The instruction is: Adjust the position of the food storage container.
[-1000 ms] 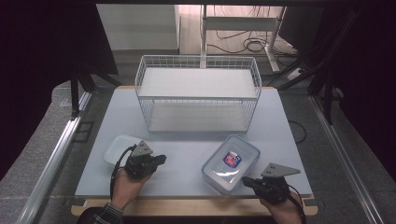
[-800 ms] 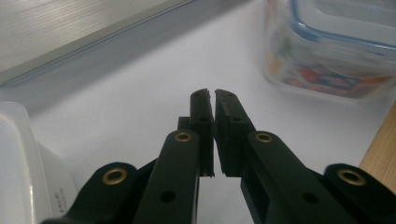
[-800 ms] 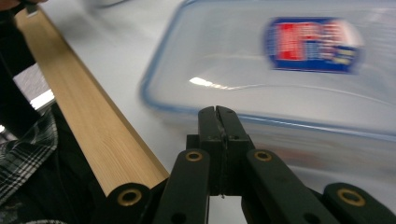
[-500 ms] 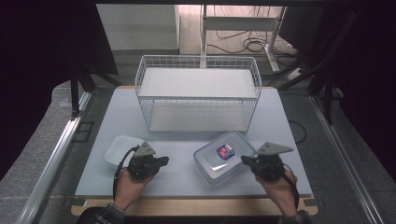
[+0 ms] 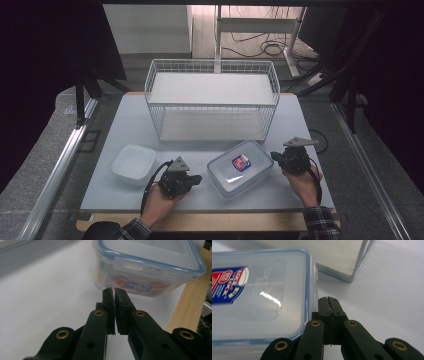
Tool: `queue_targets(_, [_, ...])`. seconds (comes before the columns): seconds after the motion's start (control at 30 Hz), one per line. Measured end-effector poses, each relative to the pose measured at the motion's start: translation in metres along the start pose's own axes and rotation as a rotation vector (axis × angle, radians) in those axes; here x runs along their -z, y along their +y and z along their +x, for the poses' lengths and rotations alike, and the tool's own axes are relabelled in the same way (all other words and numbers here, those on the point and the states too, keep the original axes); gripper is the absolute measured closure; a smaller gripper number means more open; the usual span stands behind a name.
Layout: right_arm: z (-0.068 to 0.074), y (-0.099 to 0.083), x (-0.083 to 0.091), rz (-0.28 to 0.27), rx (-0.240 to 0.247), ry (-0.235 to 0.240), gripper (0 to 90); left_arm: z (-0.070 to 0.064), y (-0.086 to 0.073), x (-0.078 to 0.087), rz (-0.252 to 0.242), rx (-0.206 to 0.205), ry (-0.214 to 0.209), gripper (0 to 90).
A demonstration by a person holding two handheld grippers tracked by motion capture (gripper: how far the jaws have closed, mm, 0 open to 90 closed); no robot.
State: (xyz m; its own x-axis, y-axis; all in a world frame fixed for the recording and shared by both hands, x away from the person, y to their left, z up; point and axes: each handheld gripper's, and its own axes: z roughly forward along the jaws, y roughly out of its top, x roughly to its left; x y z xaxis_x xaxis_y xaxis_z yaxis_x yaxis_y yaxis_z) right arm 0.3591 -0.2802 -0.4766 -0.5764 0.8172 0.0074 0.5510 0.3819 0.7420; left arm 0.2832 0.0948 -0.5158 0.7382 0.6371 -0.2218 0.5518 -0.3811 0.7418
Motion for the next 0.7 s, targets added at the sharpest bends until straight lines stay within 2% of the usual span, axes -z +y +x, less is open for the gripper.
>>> queue_targets(0.1, [0.005, -0.004, 0.002, 0.003, -0.011, 0.032, 89.7, -0.004, 0.002, -0.006, -0.006, 0.039, -0.058, 85.4])
queue_targets(0.13, [0.008, -0.006, 0.002, 0.013, -0.001, 0.042, 89.8, -0.006, 0.002, -0.008, 0.020, 0.031, -0.026, 86.1])
queue_targets(0.17, [0.013, -0.007, 0.002, 0.014, 0.012, 0.026, 89.8, -0.007, 0.001, -0.007, 0.019, 0.022, -0.015, 85.5])
queue_targets(0.2, [0.015, -0.007, 0.004, 0.017, 0.018, 0.011, 89.8, -0.006, 0.000, -0.006, 0.017, 0.035, -0.013, 85.7])
queue_targets(0.23, [0.017, -0.008, 0.005, 0.022, 0.017, 0.016, 89.8, -0.005, 0.000, -0.005, 0.016, 0.044, 0.001, 85.7])
queue_targets(0.33, [0.022, -0.011, 0.007, 0.017, 0.006, 0.036, 89.8, -0.002, 0.002, -0.002, 0.021, 0.034, 0.063, 86.6])
queue_targets(0.47, [0.031, -0.013, 0.009, 0.019, 0.016, 0.035, 89.8, 0.012, 0.001, 0.000, 0.024, 0.079, 0.075, 88.5])
queue_targets(0.57, [0.040, -0.015, 0.010, 0.012, 0.011, 0.085, 89.8, 0.025, -0.001, 0.000, 0.035, 0.101, 0.103, 89.9])
queue_targets(0.63, [0.047, -0.016, 0.011, 0.012, 0.025, 0.097, 89.8, 0.033, 0.000, 0.002, 0.028, 0.124, 0.108, 90.0])
queue_targets(0.7, [0.054, -0.016, 0.011, 0.008, 0.036, 0.116, 89.8, 0.038, 0.000, 0.003, 0.030, 0.126, 0.134, 90.0])
